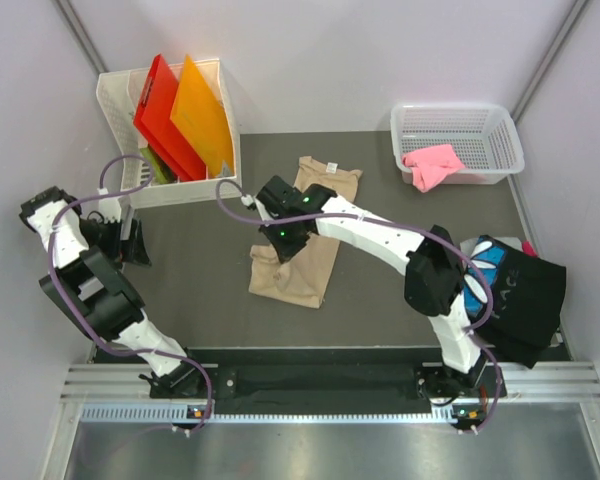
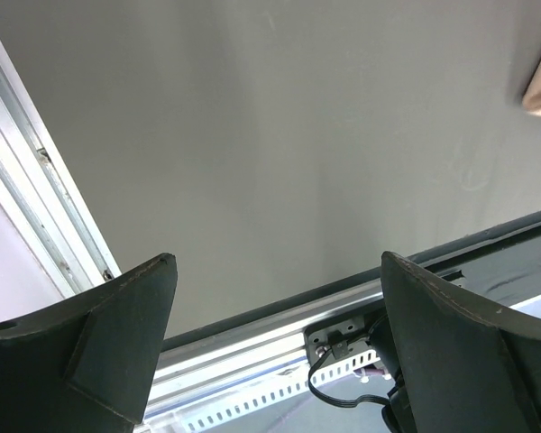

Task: Fold and stack the t-shirts
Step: Fold the folded rectangular tshirt in 1/3 of the way

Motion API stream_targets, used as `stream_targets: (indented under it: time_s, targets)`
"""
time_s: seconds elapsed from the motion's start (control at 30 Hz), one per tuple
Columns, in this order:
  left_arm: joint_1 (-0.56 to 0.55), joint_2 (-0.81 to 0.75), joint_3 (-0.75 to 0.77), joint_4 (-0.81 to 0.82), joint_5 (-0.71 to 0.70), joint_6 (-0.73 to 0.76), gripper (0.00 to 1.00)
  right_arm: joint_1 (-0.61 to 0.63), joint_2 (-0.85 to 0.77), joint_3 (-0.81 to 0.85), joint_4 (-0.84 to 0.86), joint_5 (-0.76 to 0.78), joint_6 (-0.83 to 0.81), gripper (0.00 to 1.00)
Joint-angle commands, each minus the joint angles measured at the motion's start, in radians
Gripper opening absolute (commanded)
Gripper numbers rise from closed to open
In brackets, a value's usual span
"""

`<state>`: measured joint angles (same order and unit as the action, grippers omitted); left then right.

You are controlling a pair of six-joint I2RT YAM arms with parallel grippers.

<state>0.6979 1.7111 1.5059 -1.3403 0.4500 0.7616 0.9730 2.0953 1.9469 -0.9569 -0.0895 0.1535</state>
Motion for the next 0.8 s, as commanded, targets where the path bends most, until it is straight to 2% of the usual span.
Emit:
stream_targets:
  time_s: [0.0, 0.37, 0.47, 0.5, 0.53, 0.6, 0.7, 0.77]
  targets:
    - [0.006, 0.01, 0.028, -0.131, 0.006, 0.011, 0.99, -0.063, 0.002, 0.046, 0.023, -0.013, -0.055, 0.02]
    - [0.005, 0.01, 0.024, -0.143, 0.0, 0.018, 0.99, -0.172, 0.094, 0.09, 0.053, -0.056, -0.069, 0.04]
    - [0.005, 0.004, 0.017, -0.149, -0.004, 0.025, 0.99, -0.183, 0.129, 0.113, 0.058, -0.062, -0.065, 0.15]
    - [0.006, 0.002, 0.016, -0.151, -0.004, 0.031, 0.99, -0.186, 0.15, 0.127, 0.055, -0.059, -0.062, 0.31]
    - [0.003, -0.001, 0.016, -0.155, -0.004, 0.034, 0.99, -0.192, 0.164, 0.136, 0.05, -0.037, -0.055, 0.41]
    - [0.005, -0.002, 0.014, -0.163, -0.007, 0.039, 0.99, -0.204, 0.184, 0.158, 0.047, 0.0, -0.048, 0.53]
    - [0.005, -0.016, 0.004, -0.166, -0.014, 0.048, 0.99, -0.256, 0.195, 0.202, 0.041, 0.071, -0.026, 0.63]
    - [0.006, -0.03, -0.01, -0.166, -0.023, 0.053, 0.99, -0.313, 0.193, 0.225, 0.035, 0.086, -0.011, 0.64]
